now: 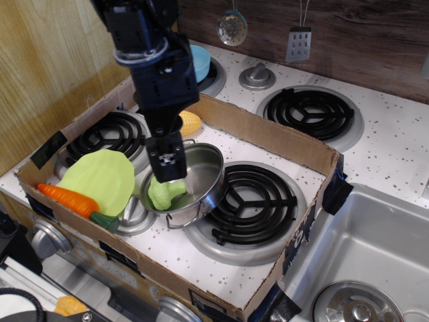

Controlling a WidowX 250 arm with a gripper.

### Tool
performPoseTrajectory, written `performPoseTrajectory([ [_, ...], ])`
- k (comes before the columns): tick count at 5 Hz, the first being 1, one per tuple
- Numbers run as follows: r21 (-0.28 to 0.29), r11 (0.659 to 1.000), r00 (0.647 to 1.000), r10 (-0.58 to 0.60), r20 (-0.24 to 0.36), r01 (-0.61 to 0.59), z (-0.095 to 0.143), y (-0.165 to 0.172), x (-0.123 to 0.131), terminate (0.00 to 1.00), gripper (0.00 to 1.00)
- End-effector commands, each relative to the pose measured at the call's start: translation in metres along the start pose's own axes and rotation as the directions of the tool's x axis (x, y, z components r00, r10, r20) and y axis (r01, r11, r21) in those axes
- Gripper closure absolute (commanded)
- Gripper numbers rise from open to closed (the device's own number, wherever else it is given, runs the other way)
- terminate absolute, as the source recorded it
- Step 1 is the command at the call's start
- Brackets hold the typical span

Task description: Take broccoli out of pan

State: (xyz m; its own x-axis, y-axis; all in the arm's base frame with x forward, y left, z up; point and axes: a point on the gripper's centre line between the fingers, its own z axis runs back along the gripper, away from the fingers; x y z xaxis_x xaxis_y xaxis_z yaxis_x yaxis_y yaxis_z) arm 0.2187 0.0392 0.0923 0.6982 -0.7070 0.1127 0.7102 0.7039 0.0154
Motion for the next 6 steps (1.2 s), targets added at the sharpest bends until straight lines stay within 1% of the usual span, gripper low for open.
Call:
performPoseTrajectory([
  [1, 0.05, 0.994, 0.995, -0.101, -0.01, 0.102, -0.007, 0.021, 0.0, 0.0, 0.0],
  [3, 0.083, 0.989, 0.992, -0.125, 0.028, 0.122, -0.029, 0.025, 0.001, 0.0, 0.0],
  [4, 0.099, 0.989, 0.992, -0.119, 0.05, 0.114, -0.041, 0.026, 0.003, 0.0, 0.0],
  [6, 0.083, 0.987, 0.986, -0.146, 0.076, 0.14, -0.061, 0.031, -0.001, 0.0, 0.0],
])
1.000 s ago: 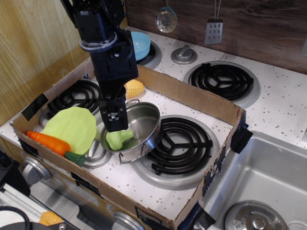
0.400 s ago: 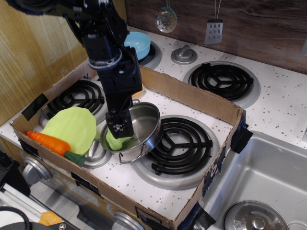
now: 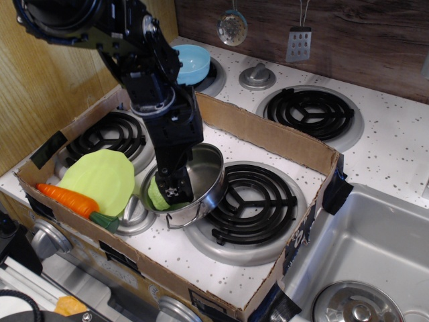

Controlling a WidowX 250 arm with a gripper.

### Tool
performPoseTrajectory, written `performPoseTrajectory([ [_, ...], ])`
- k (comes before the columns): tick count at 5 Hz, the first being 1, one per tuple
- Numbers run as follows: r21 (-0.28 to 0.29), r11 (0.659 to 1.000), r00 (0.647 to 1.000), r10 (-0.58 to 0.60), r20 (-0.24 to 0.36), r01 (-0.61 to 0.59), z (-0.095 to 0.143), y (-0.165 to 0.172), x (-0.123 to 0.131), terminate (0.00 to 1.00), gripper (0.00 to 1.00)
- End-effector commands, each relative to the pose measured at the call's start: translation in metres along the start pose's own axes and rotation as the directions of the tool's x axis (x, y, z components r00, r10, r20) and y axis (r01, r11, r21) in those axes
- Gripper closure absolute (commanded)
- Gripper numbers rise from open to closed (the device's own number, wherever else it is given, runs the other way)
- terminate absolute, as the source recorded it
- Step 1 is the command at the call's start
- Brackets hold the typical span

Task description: Take broccoli out of pan

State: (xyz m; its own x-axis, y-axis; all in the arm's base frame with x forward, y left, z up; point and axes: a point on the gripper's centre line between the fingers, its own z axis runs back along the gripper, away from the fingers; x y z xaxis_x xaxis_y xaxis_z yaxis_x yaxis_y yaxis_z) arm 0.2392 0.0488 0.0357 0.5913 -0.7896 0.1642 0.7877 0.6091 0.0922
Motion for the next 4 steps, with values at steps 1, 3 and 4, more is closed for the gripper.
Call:
performPoseTrajectory([
  [1, 0.001, 1.0, 1.0, -0.011, 0.027, 0.011, -0.013, 0.009, -0.012, 0.0, 0.0],
  [3, -0.008, 1.0, 1.0, -0.014, 0.01, 0.014, -0.014, 0.005, -0.028, 0.0, 0.0],
  [4, -0.016, 1.0, 0.999, -0.004, 0.036, 0.005, -0.019, 0.005, -0.029, 0.0, 0.0],
])
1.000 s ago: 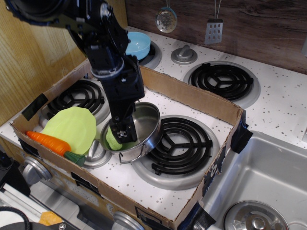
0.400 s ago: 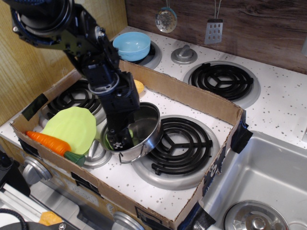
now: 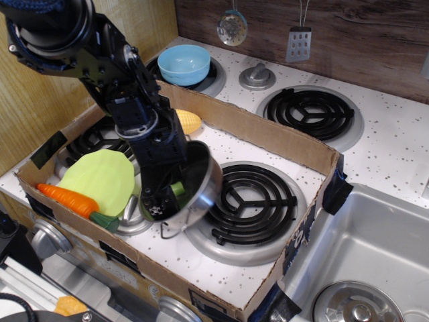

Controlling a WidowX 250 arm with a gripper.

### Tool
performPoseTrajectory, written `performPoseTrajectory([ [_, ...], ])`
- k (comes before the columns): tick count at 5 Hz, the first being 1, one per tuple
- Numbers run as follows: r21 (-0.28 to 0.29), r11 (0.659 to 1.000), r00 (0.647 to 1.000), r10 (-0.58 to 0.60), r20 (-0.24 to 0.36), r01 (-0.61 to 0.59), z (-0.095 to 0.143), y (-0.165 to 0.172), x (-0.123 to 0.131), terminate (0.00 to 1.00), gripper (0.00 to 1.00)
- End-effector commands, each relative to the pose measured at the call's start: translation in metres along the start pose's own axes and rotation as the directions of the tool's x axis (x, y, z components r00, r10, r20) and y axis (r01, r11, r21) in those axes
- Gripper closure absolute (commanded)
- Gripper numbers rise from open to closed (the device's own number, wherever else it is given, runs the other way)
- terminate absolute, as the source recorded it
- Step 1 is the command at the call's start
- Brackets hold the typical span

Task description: Take broccoli out of pan

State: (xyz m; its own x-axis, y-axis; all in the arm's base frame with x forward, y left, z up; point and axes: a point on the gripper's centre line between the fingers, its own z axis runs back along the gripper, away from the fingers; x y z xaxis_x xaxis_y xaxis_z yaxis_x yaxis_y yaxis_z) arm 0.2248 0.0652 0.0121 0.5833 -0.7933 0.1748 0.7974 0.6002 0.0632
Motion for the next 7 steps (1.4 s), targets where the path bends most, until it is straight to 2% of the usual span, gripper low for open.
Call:
performPoseTrajectory([
  [1, 0.013, 1.0, 1.0, 0.012, 0.028, -0.012, 0.0, 0.009, -0.002, 0.0, 1.0],
  [2, 0.004, 1.0, 1.0, 0.015, 0.023, -0.015, 0.008, 0.012, 0.005, 0.0, 1.0],
  [3, -0.005, 1.0, 0.999, 0.009, 0.035, -0.009, 0.028, 0.022, 0.015, 0.0, 1.0],
  [4, -0.124, 0.987, 0.988, 0.119, 0.095, -0.107, 0.06, 0.052, 0.016, 0.0, 1.0],
  [5, -0.074, 0.996, 0.997, 0.049, 0.065, -0.044, 0.083, 0.073, 0.011, 0.0, 1.0],
  [6, 0.051, 0.997, 0.998, -0.062, 0.011, 0.061, 0.093, 0.089, 0.0, 0.0, 1.0],
  [7, 0.078, 0.983, 0.986, -0.166, -0.006, 0.166, 0.095, 0.117, -0.002, 0.0, 1.0],
])
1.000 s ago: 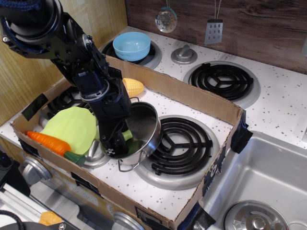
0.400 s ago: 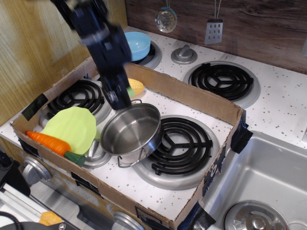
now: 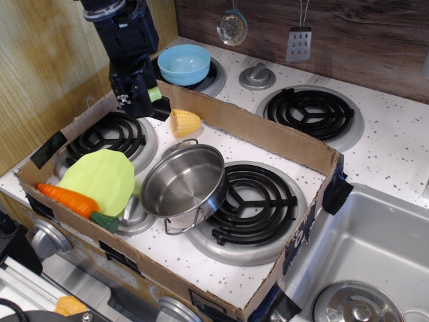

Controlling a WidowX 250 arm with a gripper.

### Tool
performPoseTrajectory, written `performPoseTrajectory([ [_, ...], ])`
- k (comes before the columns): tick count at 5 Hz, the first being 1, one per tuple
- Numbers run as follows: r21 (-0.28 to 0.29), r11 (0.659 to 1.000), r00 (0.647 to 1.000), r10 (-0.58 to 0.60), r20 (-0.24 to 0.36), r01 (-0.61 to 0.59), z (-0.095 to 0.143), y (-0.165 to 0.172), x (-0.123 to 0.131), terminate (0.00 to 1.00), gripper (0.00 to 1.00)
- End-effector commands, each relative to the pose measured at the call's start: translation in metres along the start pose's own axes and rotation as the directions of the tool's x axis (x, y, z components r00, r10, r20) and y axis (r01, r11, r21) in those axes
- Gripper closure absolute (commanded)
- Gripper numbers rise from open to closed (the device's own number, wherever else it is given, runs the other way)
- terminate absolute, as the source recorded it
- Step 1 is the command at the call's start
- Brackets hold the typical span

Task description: Take broccoli out of pan

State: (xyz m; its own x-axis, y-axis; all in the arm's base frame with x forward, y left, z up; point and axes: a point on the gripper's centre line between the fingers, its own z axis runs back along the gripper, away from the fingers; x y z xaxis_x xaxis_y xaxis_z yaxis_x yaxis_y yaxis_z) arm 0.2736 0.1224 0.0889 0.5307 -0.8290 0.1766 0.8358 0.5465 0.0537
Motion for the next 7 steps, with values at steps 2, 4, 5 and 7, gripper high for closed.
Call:
performPoseTrajectory([
  [2, 0.178, 0.958, 0.973, -0.232, 0.013, 0.226, 0.004, 0.065, -0.004, 0.0, 1.0],
  [4, 0.278, 0.925, 0.955, -0.289, 0.07, 0.26, -0.009, 0.07, -0.004, 0.0, 0.0],
  [5, 0.312, 0.908, 0.948, -0.313, 0.061, 0.28, -0.011, 0.07, -0.005, 0.0, 0.0],
  [7, 0.276, 0.912, 0.947, -0.322, 0.023, 0.303, -0.004, 0.072, -0.002, 0.0, 0.0],
])
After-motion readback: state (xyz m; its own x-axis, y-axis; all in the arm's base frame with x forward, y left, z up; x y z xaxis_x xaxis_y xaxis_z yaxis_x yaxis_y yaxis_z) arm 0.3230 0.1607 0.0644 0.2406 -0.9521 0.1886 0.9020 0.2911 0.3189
